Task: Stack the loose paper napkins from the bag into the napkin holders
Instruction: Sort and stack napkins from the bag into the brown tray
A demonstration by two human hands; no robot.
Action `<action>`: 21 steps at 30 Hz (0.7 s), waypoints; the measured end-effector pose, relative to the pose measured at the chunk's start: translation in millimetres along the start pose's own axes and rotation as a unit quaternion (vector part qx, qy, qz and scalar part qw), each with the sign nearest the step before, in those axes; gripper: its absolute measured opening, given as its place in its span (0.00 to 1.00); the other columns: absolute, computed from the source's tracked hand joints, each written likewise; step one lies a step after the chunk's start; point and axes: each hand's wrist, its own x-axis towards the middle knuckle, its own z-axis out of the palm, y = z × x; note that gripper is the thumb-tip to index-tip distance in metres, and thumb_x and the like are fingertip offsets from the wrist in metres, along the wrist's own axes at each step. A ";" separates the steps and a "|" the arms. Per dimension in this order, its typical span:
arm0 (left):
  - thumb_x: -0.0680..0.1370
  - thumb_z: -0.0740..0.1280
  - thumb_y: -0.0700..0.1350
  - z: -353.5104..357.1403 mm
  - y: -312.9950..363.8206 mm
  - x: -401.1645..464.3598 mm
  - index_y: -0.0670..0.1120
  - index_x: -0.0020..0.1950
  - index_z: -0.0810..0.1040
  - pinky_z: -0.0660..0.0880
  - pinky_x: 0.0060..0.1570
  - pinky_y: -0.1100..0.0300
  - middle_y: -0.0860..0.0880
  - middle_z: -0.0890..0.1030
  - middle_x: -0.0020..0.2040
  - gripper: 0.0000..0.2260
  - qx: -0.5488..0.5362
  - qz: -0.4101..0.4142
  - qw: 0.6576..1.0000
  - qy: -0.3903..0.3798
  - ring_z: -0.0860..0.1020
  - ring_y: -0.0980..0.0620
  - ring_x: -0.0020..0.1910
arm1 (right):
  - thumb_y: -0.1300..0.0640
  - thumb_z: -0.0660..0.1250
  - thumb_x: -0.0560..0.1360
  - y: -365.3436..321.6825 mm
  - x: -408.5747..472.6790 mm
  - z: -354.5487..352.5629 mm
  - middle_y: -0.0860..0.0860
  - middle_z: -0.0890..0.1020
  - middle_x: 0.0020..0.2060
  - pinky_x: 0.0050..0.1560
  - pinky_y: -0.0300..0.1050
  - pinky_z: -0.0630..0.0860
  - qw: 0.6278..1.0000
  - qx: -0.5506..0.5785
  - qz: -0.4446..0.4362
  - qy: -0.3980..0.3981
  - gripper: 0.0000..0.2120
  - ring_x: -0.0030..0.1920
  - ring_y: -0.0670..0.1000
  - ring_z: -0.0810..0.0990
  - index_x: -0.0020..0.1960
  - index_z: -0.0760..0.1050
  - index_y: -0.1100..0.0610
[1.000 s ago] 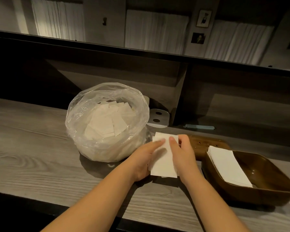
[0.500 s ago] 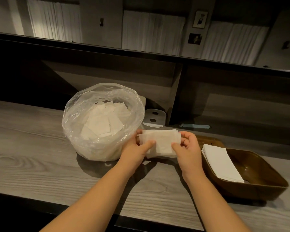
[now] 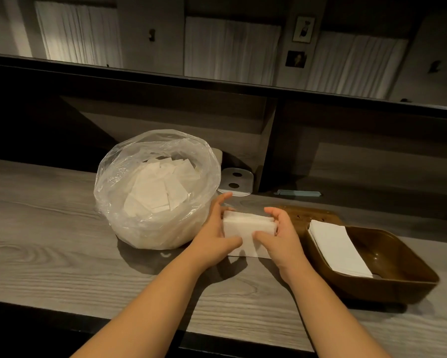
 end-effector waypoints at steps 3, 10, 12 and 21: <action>0.76 0.68 0.34 0.4 -3.8 0.7 0.64 0.73 0.56 0.79 0.51 0.63 0.52 0.71 0.63 0.36 0.037 0.009 0.999 0.024 0.78 0.54 0.55 | 0.72 0.67 0.73 0.1 0.6 -3.4 0.45 0.74 0.51 0.36 0.35 0.79 1.000 0.005 -0.021 0.022 0.27 0.48 0.48 0.78 0.64 0.67 0.48; 0.76 0.67 0.33 -2.0 -4.9 0.3 0.67 0.72 0.55 0.79 0.52 0.64 0.56 0.69 0.63 0.38 0.051 0.015 0.999 0.008 0.75 0.54 0.59 | 0.70 0.68 0.73 3.7 1.4 -2.5 0.45 0.74 0.52 0.39 0.36 0.79 1.000 -0.012 -0.014 0.014 0.28 0.50 0.48 0.77 0.63 0.66 0.45; 0.77 0.64 0.33 -0.7 -3.7 -0.7 0.70 0.69 0.57 0.77 0.52 0.68 0.57 0.70 0.62 0.36 0.081 0.029 0.996 0.015 0.75 0.56 0.58 | 0.69 0.68 0.73 4.5 1.1 -2.3 0.44 0.74 0.53 0.43 0.39 0.81 0.999 -0.032 -0.035 0.022 0.27 0.51 0.48 0.77 0.62 0.67 0.44; 0.75 0.65 0.32 -2.3 -5.3 2.4 0.68 0.73 0.49 0.76 0.49 0.69 0.54 0.66 0.67 0.42 0.093 -0.023 0.995 -0.029 0.74 0.55 0.58 | 0.68 0.70 0.74 5.4 3.3 -0.6 0.47 0.73 0.56 0.39 0.35 0.78 0.999 -0.027 0.007 -0.021 0.29 0.52 0.47 0.75 0.66 0.64 0.45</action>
